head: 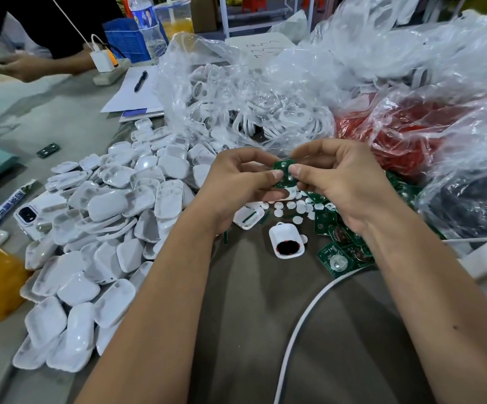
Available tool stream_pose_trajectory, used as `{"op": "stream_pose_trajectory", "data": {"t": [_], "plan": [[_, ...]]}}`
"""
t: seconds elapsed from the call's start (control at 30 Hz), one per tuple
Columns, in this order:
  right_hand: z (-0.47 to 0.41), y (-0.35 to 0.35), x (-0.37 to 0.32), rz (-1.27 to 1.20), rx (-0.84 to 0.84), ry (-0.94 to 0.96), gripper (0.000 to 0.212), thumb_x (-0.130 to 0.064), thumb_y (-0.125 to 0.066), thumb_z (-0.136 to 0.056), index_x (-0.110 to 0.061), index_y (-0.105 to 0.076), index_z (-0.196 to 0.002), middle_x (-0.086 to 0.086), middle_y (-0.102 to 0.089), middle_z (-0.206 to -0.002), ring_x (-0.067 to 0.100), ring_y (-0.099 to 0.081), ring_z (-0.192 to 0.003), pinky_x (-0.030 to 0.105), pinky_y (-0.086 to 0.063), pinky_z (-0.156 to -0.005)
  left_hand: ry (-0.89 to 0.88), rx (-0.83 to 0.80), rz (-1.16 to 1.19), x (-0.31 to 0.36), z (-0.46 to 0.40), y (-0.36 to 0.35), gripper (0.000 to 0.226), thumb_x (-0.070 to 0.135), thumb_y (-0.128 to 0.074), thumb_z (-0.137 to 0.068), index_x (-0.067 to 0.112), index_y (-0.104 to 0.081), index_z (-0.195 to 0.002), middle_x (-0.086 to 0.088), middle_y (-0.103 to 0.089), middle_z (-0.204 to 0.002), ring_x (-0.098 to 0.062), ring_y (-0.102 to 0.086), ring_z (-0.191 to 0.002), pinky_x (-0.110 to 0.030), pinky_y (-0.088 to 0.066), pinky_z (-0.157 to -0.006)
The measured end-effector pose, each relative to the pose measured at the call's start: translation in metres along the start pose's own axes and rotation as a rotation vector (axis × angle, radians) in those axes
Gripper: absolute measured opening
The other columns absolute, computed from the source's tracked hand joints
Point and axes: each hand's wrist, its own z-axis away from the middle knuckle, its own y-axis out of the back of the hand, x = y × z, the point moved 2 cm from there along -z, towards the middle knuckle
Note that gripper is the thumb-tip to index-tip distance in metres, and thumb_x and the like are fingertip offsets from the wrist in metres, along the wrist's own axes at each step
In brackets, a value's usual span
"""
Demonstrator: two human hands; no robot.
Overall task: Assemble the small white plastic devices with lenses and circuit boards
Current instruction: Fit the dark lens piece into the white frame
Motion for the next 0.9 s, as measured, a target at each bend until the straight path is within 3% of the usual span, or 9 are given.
{"op": "stream_pose_trajectory", "data": {"t": [0.23,0.4,0.5,0.6,0.7,0.8,0.9], "plan": [[0.000,0.000,-0.001,0.085,0.018,0.066,0.025,0.010,-0.078,-0.083,-0.010,-0.079,-0.099,0.006,-0.080,-0.087,0.016,-0.076,-0.079,0.025,-0.061,-0.071,-0.046,0.043,-0.052,-0.003,-0.001,0.003,0.012,-0.012,-0.074,-0.084,-0.003,-0.072,-0.092,-0.023,-0.070,-0.080,-0.023,-0.073,-0.065,-0.023,-0.058,-0.065],[0.001,-0.002,-0.003,0.203,0.043,0.152,0.028,0.008,-0.084,-0.077,-0.017,-0.079,-0.088,0.000,-0.080,-0.082,0.010,-0.076,-0.077,0.023,-0.062,-0.074,-0.223,0.058,-0.192,0.000,0.000,0.000,0.015,-0.009,-0.078,-0.082,0.005,-0.074,-0.084,-0.023,-0.069,-0.074,-0.019,-0.071,-0.064,-0.025,-0.057,-0.063],[0.001,-0.002,-0.002,0.172,0.066,0.139,0.025,0.005,-0.084,-0.079,-0.018,-0.078,-0.085,0.001,-0.080,-0.082,0.015,-0.078,-0.078,0.028,-0.064,-0.076,-0.259,0.048,-0.264,0.004,0.002,0.000,0.020,-0.007,-0.081,-0.080,0.010,-0.075,-0.086,-0.014,-0.071,-0.078,-0.018,-0.070,-0.068,-0.027,-0.057,-0.064],[0.000,0.000,-0.001,0.076,0.122,0.084,0.013,0.000,-0.078,-0.089,-0.013,-0.075,-0.090,0.002,-0.079,-0.082,0.015,-0.075,-0.075,0.030,-0.064,-0.069,-0.191,-0.139,-0.503,0.012,0.006,0.010,0.034,-0.018,-0.073,-0.076,0.010,-0.073,-0.096,-0.011,-0.072,-0.095,-0.018,-0.065,-0.078,-0.027,-0.055,-0.068],[-0.002,0.001,0.000,-0.179,0.149,-0.042,0.007,-0.002,-0.063,-0.101,-0.008,-0.066,-0.102,0.007,-0.079,-0.086,0.023,-0.077,-0.075,0.031,-0.062,-0.061,-0.113,-0.391,-0.706,0.020,0.015,0.017,0.052,-0.020,-0.071,-0.072,0.020,-0.075,-0.107,-0.005,-0.072,-0.108,-0.015,-0.064,-0.096,-0.019,-0.047,-0.073],[-0.002,0.003,0.000,-0.244,0.122,-0.090,0.009,-0.002,-0.061,-0.101,-0.007,-0.067,-0.107,0.014,-0.079,-0.091,0.022,-0.074,-0.069,0.026,-0.056,-0.057,-0.062,-0.548,-0.884,0.023,0.023,0.011,0.065,-0.005,-0.084,-0.070,0.036,-0.071,-0.120,0.011,-0.067,-0.116,0.001,-0.056,-0.104,-0.006,-0.039,-0.079],[-0.002,0.003,0.002,-0.195,0.070,-0.099,0.020,0.003,-0.064,-0.097,-0.010,-0.073,-0.110,0.013,-0.079,-0.091,0.013,-0.066,-0.064,0.019,-0.049,-0.053,-0.063,-0.552,-1.000,0.021,0.024,-0.001,0.066,0.008,-0.092,-0.067,0.039,-0.071,-0.122,0.019,-0.061,-0.116,0.008,-0.050,-0.105,-0.007,-0.041,-0.087]]}}
